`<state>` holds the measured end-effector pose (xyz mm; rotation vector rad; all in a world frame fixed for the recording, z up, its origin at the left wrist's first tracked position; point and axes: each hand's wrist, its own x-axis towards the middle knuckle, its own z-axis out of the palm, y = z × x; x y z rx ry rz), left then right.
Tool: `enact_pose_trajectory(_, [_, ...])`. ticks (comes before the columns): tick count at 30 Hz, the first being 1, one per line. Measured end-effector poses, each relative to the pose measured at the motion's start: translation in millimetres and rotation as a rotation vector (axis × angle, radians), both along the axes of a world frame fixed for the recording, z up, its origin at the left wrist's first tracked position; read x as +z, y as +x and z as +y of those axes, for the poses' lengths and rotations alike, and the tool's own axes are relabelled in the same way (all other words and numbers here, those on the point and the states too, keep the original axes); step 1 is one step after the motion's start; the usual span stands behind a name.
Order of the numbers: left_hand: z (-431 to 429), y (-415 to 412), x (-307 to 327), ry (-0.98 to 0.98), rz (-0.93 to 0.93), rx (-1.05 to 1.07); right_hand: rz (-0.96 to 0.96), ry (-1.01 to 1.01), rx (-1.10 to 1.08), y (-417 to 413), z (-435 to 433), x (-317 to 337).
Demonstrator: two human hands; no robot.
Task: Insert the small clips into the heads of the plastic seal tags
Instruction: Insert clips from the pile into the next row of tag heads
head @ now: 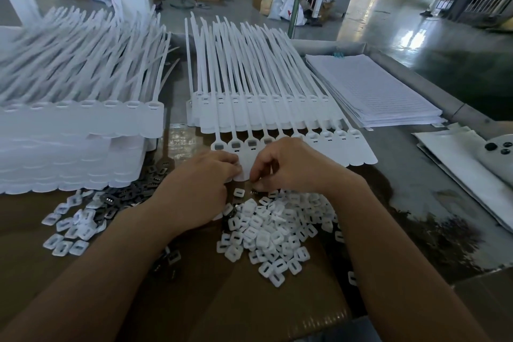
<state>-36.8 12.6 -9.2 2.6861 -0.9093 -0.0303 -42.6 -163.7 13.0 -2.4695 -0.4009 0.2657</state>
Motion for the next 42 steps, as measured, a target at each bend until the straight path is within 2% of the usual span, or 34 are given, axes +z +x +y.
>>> enact_pose_trajectory(16, [1, -2, 2, -0.008, -0.02, -0.013, 0.013, -0.266, 0.116, -7, 15, 6])
enact_pose_trajectory(20, [2, 0, 1, 0.025, -0.006, 0.0, 0.076, -0.107, 0.062, -7, 6, 7])
enact_pose_trajectory(24, [2, 1, -1, 0.04, 0.011, 0.014, 0.057, 0.033, -0.023, -5, -1, 7])
enact_pose_trajectory(29, [1, 2, 0, 0.048, 0.025, 0.016, 0.055, 0.087, -0.041, -3, -10, 7])
enact_pose_trajectory(33, [1, 2, -1, 0.053, 0.021, 0.013, -0.037, 0.222, -0.169, 2, -16, 3])
enact_pose_trajectory(39, [2, 2, 0, 0.027, 0.026, 0.012, -0.211, 0.263, -0.47, 22, -29, -8])
enact_pose_trajectory(42, [1, 1, 0, 0.02, 0.024, 0.006, -0.244, 0.254, -0.528, 27, -33, -13])
